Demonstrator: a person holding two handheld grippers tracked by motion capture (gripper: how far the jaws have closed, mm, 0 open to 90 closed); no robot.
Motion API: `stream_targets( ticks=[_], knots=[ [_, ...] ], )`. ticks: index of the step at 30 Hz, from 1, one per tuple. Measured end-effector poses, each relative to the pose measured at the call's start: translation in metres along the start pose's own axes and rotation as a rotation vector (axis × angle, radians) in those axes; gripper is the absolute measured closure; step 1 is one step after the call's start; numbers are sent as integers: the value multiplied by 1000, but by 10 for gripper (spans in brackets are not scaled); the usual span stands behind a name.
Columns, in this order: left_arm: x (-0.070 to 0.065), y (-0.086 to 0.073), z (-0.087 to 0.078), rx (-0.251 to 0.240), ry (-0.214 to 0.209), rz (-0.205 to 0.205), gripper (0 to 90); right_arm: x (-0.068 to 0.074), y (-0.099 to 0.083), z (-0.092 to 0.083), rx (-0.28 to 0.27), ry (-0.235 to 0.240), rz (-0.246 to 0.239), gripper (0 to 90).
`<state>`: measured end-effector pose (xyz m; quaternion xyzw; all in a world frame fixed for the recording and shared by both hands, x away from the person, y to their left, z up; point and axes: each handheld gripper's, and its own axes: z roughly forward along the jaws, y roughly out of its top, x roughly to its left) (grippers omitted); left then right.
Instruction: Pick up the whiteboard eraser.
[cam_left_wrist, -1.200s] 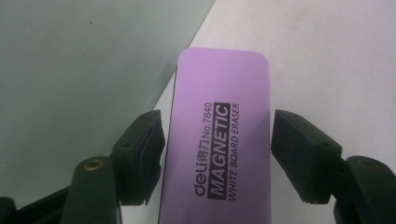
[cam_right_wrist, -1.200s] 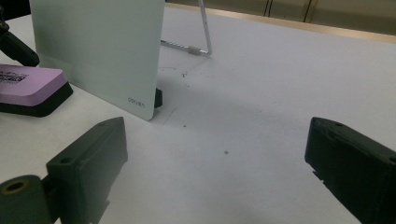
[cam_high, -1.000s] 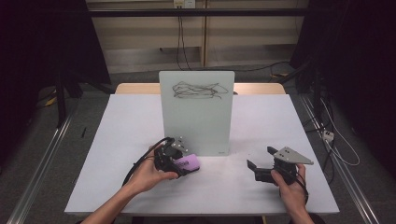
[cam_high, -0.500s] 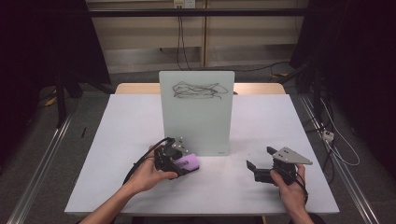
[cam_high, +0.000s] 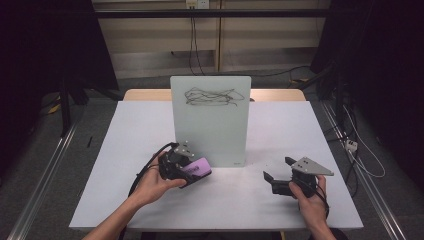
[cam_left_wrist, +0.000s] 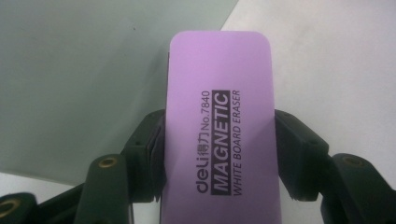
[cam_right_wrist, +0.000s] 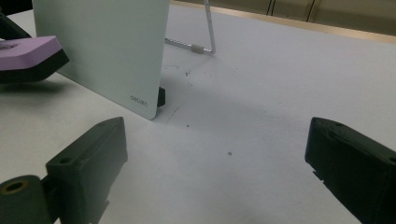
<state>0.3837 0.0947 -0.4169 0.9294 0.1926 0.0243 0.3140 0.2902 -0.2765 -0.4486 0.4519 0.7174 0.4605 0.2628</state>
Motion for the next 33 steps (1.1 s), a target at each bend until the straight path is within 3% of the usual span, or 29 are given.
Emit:
stream_targets(
  ticks=[11,13,18,33],
  knots=[
    [4,-3,-20,-116,-19,-14,410,-1,0,0,0,-17,21,58],
    [3,-4,-22,-132,-1,-13,410,-1,0,0,-1,-13,20,57],
    [5,-4,-25,-183,-5,-53,410,-2,-1,-1,-1,-14,26,57],
    [12,-8,-41,-252,-19,-67,410,-1,-1,-1,-3,-4,26,57]
  ],
)
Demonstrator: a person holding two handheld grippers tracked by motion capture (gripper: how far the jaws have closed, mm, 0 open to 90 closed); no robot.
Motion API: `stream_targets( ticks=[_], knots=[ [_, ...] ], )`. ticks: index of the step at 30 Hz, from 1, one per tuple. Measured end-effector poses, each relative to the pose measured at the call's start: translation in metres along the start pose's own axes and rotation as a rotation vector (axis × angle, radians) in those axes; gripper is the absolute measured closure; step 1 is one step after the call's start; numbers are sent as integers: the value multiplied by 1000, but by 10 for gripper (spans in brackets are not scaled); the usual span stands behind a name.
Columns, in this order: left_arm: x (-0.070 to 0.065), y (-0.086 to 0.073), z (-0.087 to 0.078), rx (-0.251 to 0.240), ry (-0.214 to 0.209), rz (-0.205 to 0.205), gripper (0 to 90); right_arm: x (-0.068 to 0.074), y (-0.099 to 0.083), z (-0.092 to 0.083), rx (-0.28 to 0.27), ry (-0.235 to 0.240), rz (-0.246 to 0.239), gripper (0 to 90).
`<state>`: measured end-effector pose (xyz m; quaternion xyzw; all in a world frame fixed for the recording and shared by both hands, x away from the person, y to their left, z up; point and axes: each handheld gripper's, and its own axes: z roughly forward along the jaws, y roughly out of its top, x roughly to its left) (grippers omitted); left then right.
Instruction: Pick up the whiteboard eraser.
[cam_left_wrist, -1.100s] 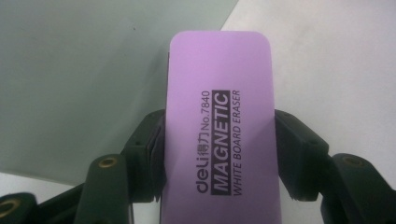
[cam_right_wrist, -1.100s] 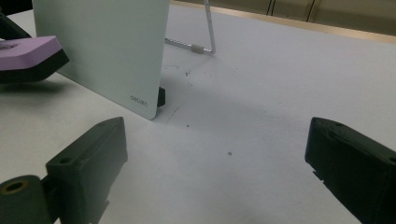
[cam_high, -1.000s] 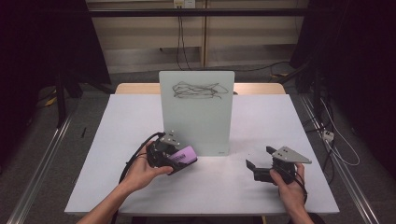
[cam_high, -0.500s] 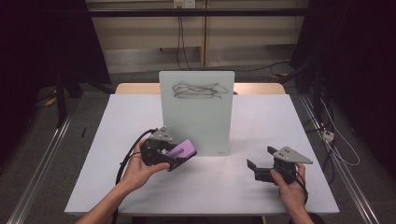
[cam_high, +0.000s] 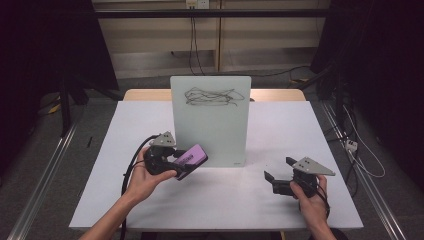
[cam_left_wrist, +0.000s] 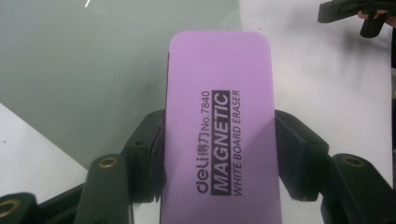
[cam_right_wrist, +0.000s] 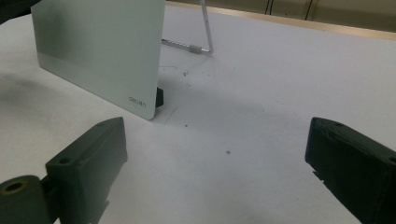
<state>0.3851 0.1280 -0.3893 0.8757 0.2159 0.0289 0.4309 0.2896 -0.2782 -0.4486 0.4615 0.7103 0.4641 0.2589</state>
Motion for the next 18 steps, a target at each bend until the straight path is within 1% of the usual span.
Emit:
stream_targets(
  ticks=[5,8,11,13,14,18],
  knots=[
    [1,1,-3,-19,4,-3,410,0,0,0,2,2,-4,57],
    [1,1,-5,-17,-2,-4,409,0,0,0,0,-1,4,56],
    [1,2,-8,-32,-8,1,409,0,1,2,1,-1,4,57],
    [1,5,-11,-45,-4,9,409,0,1,2,5,0,-8,58],
    [1,7,-13,-48,2,12,409,0,1,2,5,0,-8,58],
    [1,14,-21,-82,5,16,409,0,-1,-1,3,0,-4,55]
  ],
)
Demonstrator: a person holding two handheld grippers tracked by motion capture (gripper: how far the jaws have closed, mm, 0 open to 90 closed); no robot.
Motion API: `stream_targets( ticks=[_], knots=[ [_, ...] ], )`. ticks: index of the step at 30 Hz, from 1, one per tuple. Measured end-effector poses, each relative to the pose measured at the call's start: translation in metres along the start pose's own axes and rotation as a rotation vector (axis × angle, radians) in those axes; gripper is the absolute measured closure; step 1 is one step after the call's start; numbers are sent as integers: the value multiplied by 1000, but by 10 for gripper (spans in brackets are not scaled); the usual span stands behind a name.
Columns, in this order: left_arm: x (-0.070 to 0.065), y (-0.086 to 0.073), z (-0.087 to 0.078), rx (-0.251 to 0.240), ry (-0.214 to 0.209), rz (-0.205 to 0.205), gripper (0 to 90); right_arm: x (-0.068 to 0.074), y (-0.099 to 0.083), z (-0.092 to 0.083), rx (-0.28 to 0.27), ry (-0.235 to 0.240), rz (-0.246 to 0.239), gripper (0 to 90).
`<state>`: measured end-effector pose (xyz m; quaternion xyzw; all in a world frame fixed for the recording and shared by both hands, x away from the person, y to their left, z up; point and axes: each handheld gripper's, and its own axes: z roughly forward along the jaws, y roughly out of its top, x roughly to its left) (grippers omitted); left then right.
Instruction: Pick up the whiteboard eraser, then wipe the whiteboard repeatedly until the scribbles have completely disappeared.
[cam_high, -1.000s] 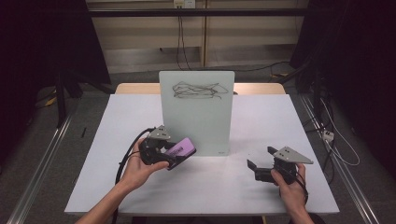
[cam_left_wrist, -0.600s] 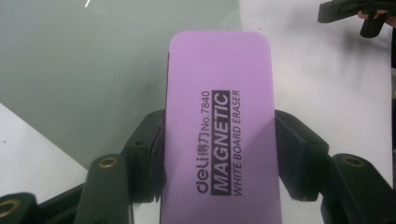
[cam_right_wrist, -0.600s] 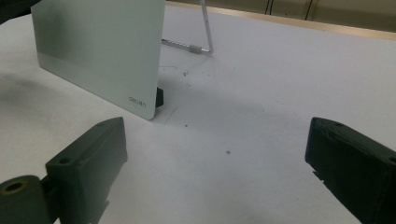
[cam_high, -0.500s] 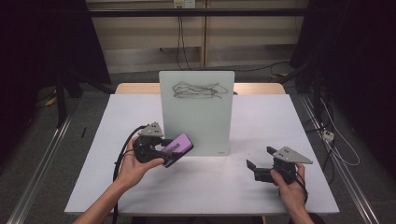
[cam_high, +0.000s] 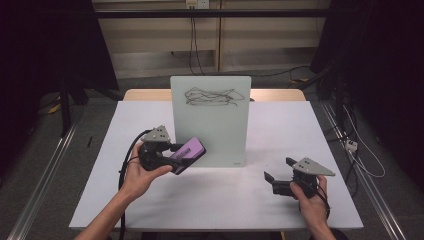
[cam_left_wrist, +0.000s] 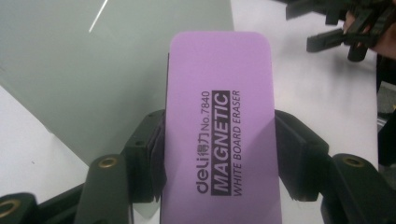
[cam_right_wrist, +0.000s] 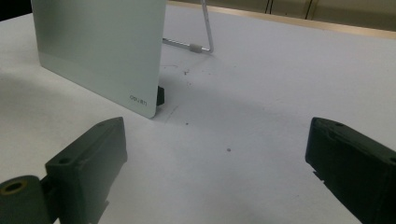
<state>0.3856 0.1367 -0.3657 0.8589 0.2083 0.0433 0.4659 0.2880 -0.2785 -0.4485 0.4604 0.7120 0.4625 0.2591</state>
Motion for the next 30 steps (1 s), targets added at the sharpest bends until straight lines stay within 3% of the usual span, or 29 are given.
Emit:
stream_targets(
  ticks=[14,27,30],
  knots=[
    [5,13,-27,-79,20,15,410,0,-2,-4,1,-8,1,56],
    [4,15,-32,-89,8,14,409,-1,0,-2,-4,-14,12,55],
    [1,21,-33,-91,18,35,410,-2,0,0,-5,-10,7,57]
  ],
)
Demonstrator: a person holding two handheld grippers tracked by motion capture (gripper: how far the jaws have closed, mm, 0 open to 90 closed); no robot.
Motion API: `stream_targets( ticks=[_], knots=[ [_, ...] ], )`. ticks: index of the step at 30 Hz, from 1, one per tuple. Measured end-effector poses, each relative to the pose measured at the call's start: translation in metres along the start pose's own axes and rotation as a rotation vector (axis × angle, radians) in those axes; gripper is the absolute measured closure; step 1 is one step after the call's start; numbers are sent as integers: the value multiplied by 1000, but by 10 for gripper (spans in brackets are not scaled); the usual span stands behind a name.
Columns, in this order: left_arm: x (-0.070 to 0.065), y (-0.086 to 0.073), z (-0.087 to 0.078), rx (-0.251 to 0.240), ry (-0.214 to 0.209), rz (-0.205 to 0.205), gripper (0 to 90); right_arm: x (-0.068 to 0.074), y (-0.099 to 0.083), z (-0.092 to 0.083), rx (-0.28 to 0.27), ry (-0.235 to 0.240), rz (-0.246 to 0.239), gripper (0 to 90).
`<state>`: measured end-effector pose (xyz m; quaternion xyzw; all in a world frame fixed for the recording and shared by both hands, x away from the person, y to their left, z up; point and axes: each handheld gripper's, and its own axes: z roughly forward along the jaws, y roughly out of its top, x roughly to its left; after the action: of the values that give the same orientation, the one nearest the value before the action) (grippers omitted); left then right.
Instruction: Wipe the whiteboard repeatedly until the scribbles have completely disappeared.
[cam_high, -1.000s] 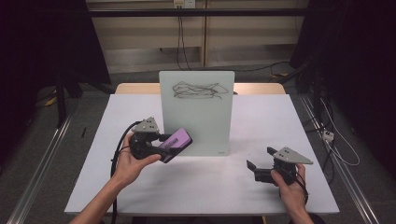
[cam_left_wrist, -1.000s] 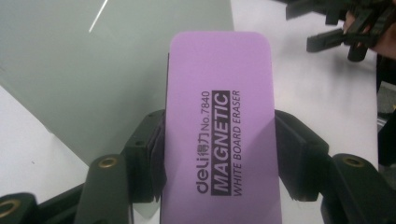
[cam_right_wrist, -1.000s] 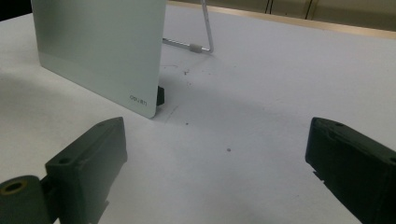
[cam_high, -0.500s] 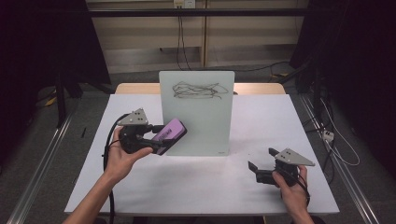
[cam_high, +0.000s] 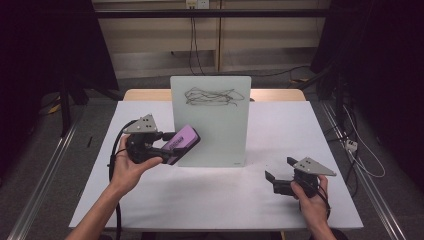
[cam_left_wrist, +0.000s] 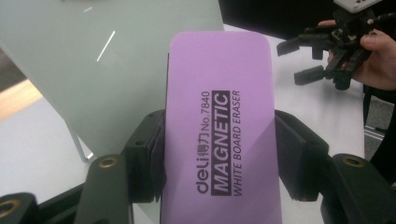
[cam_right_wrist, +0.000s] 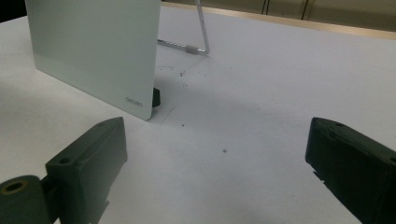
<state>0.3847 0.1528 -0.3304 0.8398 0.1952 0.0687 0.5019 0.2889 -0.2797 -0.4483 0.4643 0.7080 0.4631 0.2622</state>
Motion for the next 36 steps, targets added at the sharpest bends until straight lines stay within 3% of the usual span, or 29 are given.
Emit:
stream_targets(
  ticks=[5,8,12,24,33,36],
  knots=[
    [0,14,-5,-27,32,27,410,0,1,1,1,8,-1,56],
    [0,21,-4,-25,75,56,410,0,1,3,3,13,0,56],
    [2,28,0,-21,96,80,411,0,1,5,3,17,-8,56],
    [15,55,1,-18,110,79,411,-1,0,1,3,6,-2,56],
    [28,71,-3,-53,128,71,411,-1,0,2,0,2,6,56],
    [32,74,-3,-69,125,48,410,-1,0,1,0,5,2,56]
  ],
)
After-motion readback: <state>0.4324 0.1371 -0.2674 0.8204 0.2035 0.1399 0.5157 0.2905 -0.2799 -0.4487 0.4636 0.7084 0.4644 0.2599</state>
